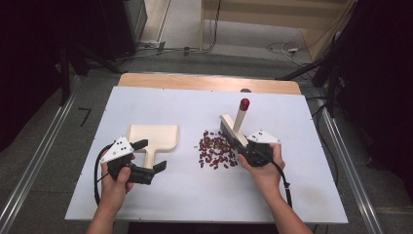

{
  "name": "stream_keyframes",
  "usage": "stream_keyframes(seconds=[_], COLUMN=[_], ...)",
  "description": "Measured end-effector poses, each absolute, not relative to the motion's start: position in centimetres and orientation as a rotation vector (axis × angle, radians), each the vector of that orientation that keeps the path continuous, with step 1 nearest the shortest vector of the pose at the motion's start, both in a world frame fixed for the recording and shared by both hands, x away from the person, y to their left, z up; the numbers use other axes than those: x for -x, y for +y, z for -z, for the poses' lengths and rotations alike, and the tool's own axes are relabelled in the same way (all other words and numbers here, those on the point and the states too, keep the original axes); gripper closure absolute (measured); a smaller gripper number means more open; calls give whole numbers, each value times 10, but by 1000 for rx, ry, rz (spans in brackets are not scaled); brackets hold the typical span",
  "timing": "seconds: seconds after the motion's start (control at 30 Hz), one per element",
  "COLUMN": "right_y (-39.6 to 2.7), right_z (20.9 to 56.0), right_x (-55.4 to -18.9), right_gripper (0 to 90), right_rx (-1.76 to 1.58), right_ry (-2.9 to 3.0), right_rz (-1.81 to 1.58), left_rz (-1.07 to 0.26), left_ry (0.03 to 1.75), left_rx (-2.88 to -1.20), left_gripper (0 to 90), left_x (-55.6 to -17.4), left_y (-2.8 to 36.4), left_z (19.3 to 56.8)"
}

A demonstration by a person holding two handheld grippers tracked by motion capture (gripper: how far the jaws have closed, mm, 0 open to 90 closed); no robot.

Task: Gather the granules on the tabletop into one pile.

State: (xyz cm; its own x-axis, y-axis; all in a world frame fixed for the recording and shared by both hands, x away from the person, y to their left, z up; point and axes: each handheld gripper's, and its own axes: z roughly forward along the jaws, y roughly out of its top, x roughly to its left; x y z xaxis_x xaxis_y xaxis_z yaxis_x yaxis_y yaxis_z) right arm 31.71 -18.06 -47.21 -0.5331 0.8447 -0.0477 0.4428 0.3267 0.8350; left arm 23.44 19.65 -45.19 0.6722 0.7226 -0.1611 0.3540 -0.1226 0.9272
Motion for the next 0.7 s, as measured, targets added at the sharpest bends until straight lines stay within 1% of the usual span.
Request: stream_keyframes(seconds=[0.13, 0.27, 0.5, 0.57, 0.7], right_y=[-175, -178, -192, -188, -166], right_z=[472, 470, 443, 434, 430], right_x=[-314, -314, -308, -301, -287], right_gripper=[659, 659, 658, 659, 658], right_rx=[-1102, -1088, -1082, -1043, -975], right_ry=[2118, 2093, 2028, 2054, 2154], right_rz=[-1092, -1107, -1236, -1293, -1366], left_rz=[-398, -405, -415, -416, -417], left_ry=[874, 883, 892, 893, 898], left_rx=[-1723, -1719, -1706, -1706, -1707], left_gripper=[0, 0, 0, 0, 0], left_x=[-234, -234, -234, -235, -235], left_y=[198, 200, 202, 203, 202], left_z=[452, 451, 450, 450, 450])
